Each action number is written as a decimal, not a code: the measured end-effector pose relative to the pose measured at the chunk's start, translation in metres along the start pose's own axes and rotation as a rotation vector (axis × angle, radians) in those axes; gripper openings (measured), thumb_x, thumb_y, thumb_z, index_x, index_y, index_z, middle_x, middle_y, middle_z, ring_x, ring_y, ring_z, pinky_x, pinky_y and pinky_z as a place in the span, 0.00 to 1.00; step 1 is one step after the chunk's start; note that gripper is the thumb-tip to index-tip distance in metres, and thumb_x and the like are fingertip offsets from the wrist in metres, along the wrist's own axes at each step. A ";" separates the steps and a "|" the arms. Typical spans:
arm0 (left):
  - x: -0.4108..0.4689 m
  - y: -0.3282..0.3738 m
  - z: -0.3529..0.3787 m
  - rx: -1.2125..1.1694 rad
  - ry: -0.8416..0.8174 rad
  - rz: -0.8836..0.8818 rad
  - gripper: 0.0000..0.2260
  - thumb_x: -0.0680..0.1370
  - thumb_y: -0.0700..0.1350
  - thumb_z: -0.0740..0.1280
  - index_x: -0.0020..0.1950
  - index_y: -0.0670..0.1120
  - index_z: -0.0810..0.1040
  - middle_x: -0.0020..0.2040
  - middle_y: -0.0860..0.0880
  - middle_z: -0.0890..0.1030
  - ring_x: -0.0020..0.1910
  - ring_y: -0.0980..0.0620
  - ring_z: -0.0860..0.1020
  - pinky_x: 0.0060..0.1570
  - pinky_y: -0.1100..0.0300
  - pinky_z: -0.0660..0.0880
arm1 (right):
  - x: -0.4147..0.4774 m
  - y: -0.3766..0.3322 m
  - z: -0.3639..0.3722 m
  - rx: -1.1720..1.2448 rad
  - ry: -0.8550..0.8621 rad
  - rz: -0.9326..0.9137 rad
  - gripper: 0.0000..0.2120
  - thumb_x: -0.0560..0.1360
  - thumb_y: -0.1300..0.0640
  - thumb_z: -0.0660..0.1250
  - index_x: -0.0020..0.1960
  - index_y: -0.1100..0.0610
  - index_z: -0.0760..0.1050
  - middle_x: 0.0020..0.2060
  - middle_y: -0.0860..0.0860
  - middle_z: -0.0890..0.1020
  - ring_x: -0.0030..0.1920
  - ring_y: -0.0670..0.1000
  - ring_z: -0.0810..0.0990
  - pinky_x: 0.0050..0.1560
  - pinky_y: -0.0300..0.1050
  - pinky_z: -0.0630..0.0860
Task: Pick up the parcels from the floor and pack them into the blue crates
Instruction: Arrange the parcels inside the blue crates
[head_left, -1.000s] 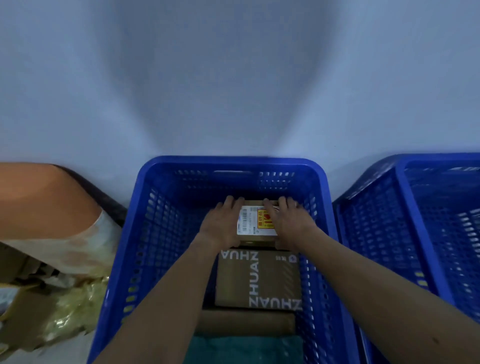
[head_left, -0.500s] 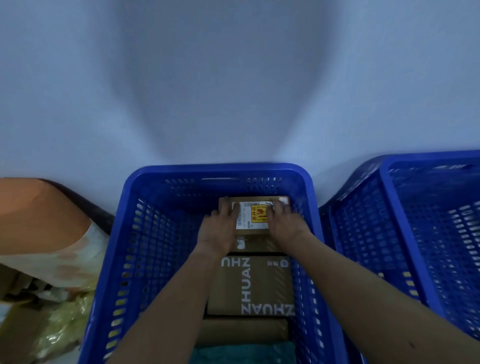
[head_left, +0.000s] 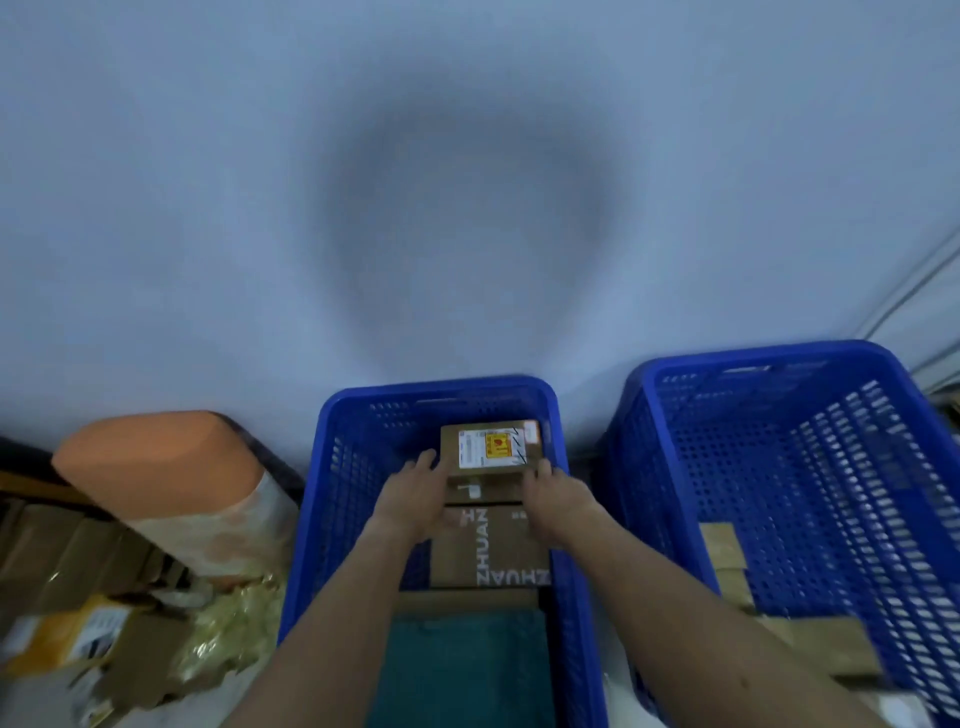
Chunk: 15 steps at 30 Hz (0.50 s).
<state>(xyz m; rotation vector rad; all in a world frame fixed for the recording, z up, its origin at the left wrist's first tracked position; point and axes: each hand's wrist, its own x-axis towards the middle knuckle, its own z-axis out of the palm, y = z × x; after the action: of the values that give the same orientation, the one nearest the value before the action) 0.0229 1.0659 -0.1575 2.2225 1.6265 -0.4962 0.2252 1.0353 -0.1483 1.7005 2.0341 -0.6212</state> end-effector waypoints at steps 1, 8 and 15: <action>-0.015 0.005 -0.009 -0.008 0.013 -0.008 0.43 0.74 0.64 0.70 0.81 0.53 0.51 0.79 0.44 0.59 0.72 0.42 0.67 0.66 0.45 0.71 | -0.018 0.001 -0.006 0.009 0.004 0.003 0.24 0.77 0.59 0.62 0.71 0.62 0.61 0.65 0.61 0.67 0.63 0.59 0.72 0.59 0.53 0.73; -0.118 0.056 -0.059 -0.150 0.102 -0.037 0.39 0.73 0.57 0.73 0.79 0.55 0.57 0.72 0.48 0.69 0.67 0.47 0.73 0.65 0.49 0.73 | -0.125 0.010 -0.031 0.065 -0.009 0.040 0.23 0.78 0.56 0.63 0.70 0.62 0.63 0.65 0.61 0.68 0.63 0.60 0.72 0.59 0.53 0.72; -0.202 0.092 -0.080 -0.153 0.172 -0.047 0.38 0.73 0.61 0.72 0.78 0.53 0.59 0.70 0.47 0.71 0.64 0.46 0.74 0.60 0.49 0.76 | -0.221 0.022 -0.041 0.076 0.100 0.069 0.23 0.79 0.54 0.64 0.70 0.62 0.64 0.65 0.61 0.69 0.64 0.61 0.72 0.61 0.54 0.72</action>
<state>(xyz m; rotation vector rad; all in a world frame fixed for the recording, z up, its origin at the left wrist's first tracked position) 0.0602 0.9079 0.0135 2.1687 1.7420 -0.1884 0.2830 0.8859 0.0109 1.8720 2.0330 -0.6084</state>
